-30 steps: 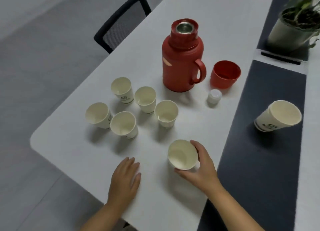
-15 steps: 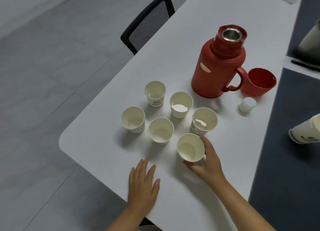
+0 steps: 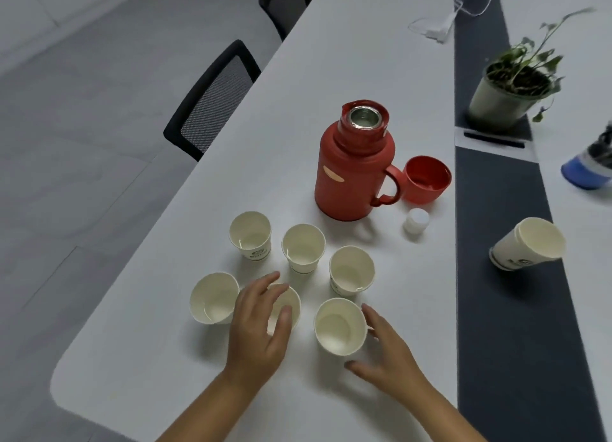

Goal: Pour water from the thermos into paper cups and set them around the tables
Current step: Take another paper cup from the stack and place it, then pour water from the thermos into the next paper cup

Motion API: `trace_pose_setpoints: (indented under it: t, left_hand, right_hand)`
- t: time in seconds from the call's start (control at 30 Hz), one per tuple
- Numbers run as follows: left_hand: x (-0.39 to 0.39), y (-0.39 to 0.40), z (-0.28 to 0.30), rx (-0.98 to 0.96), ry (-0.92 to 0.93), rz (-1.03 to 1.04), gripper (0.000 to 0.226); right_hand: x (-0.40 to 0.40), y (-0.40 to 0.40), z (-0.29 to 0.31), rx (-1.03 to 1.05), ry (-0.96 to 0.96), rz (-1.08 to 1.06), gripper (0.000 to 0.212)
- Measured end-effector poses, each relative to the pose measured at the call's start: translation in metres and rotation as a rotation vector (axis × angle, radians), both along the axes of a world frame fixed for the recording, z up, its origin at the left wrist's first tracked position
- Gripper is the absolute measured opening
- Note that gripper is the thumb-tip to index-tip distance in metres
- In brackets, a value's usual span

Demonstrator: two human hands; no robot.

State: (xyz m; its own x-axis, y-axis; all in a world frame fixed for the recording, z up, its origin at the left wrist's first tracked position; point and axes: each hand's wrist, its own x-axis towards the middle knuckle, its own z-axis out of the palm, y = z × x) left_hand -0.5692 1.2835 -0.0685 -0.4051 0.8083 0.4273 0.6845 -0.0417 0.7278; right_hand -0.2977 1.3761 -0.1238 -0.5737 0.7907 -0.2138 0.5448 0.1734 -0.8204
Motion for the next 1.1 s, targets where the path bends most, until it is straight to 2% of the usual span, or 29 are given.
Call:
trace_pose_setpoints:
  t: [0.1, 0.27, 0.37, 0.53, 0.67, 0.77, 0.83, 0.9, 1.0, 1.1]
  left_hand:
    - [-0.012, 0.027, -0.008, -0.096, 0.008, -0.003, 0.038]
    - [-0.025, 0.04, -0.026, -0.25, 0.208, -0.066, 0.046]
    - [-0.022, 0.032, -0.029, -0.297, 0.285, -0.101, 0.047]
    - [-0.023, 0.033, -0.027, -0.302, 0.271, -0.09, 0.046]
    - [-0.031, 0.037, -0.022, -0.31, 0.221, -0.085, 0.05]
    - [-0.041, 0.057, -0.012, -0.251, 0.178, -0.09, 0.051]
    - [-0.043, 0.084, 0.0, -0.201, 0.124, -0.09, 0.054]
    - [-0.046, 0.119, 0.013, -0.172, 0.076, -0.094, 0.061]
    - [-0.05, 0.178, 0.03, -0.247, -0.097, -0.084, 0.081]
    - [-0.058, 0.232, 0.042, -0.386, -0.271, -0.127, 0.117]
  right_hand:
    - [-0.03, -0.001, 0.002, -0.034, 0.023, -0.047, 0.113]
    - [-0.044, -0.011, -0.007, -0.054, 0.009, -0.137, 0.093]
    - [-0.041, -0.018, -0.011, -0.048, 0.0, -0.162, 0.092]
    - [-0.043, -0.021, -0.011, -0.05, 0.003, -0.171, 0.095]
    - [-0.013, -0.02, -0.016, -0.012, -0.008, -0.127, 0.107]
    - [0.025, -0.008, -0.017, 0.106, -0.074, -0.136, 0.087]
    - [0.038, 0.014, -0.009, 0.178, -0.042, -0.228, 0.069]
    - [0.034, 0.047, 0.006, 0.209, 0.021, -0.346, 0.062]
    - [0.004, 0.108, 0.036, 0.285, 0.1, -0.418, 0.054]
    - [-0.034, 0.165, 0.057, 0.304, 0.165, -0.449, 0.054]
